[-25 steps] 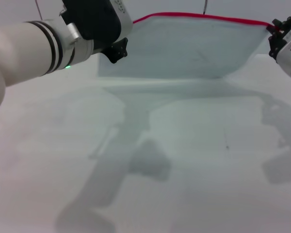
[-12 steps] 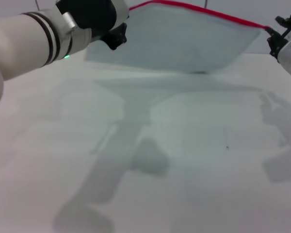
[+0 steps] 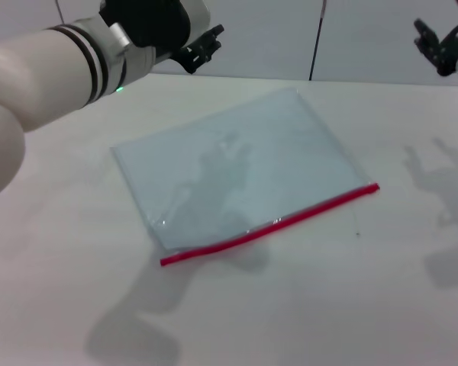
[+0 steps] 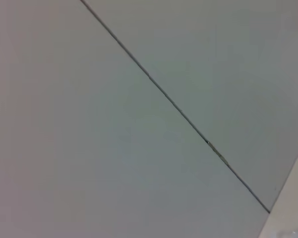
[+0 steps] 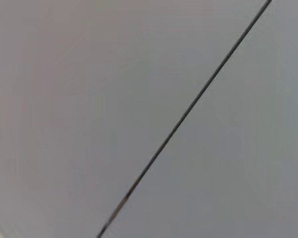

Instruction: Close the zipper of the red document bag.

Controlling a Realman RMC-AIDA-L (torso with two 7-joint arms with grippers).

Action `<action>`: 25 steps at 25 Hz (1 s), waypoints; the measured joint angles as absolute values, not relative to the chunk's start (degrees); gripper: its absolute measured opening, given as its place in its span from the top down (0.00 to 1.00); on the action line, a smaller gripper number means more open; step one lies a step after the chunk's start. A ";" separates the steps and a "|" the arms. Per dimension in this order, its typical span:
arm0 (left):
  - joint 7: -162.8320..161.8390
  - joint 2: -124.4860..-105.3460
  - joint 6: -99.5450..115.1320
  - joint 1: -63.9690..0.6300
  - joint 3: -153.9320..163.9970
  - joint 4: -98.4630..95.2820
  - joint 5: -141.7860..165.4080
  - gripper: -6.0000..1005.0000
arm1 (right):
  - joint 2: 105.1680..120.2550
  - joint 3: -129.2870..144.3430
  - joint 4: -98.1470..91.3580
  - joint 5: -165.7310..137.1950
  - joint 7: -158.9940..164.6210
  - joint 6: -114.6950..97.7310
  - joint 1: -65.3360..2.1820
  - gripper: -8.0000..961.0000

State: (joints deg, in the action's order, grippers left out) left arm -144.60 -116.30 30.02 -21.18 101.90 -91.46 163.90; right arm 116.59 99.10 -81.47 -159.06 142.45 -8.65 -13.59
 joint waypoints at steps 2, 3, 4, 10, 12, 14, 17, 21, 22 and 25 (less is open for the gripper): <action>-145.59 -116.30 29.06 -21.18 101.91 -91.12 163.81 0.59 | 116.62 100.19 -81.40 -158.97 143.44 -5.77 -12.83 0.40; -146.13 -116.30 28.65 -21.18 101.92 -91.04 163.78 0.54 | 116.65 100.65 -81.32 -158.93 143.82 -5.02 -12.65 0.40; -146.73 -116.30 28.22 -21.15 101.93 -91.02 163.78 0.49 | 116.68 101.04 -81.28 -158.90 144.21 -4.64 -12.55 0.40; -150.91 -116.24 17.97 -16.47 103.02 -90.83 162.48 0.24 | 116.69 105.43 -78.36 -153.95 145.93 3.75 -11.34 0.40; -150.86 -116.17 10.50 -13.58 104.52 -89.82 161.01 0.16 | 116.66 108.51 -75.80 -151.24 145.83 11.05 -10.34 0.40; -150.69 -116.18 2.92 -11.48 106.20 -87.61 160.40 0.13 | 116.61 111.90 -72.39 -149.20 145.48 19.29 -9.75 0.40; -150.89 -116.25 -11.05 -9.52 109.51 -81.63 159.37 0.12 | 116.58 118.49 -65.19 -144.09 145.18 33.84 -10.43 0.40; -150.97 -116.27 -23.77 -9.41 112.73 -73.39 155.88 0.12 | 116.54 125.67 -57.36 -135.56 145.15 45.87 -12.59 0.40; -150.99 -116.28 -27.14 -9.65 113.51 -71.14 154.46 0.12 | 116.58 128.35 -54.50 -132.06 145.14 49.50 -13.82 0.40; -151.19 -116.28 -35.17 -10.73 115.65 -64.58 150.15 0.12 | 116.58 134.98 -48.55 -122.88 145.29 56.11 -17.35 0.40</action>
State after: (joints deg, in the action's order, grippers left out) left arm -151.19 -116.28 -35.17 -10.73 115.65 -64.58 150.15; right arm 116.58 134.98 -48.55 -122.88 145.29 56.11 -17.35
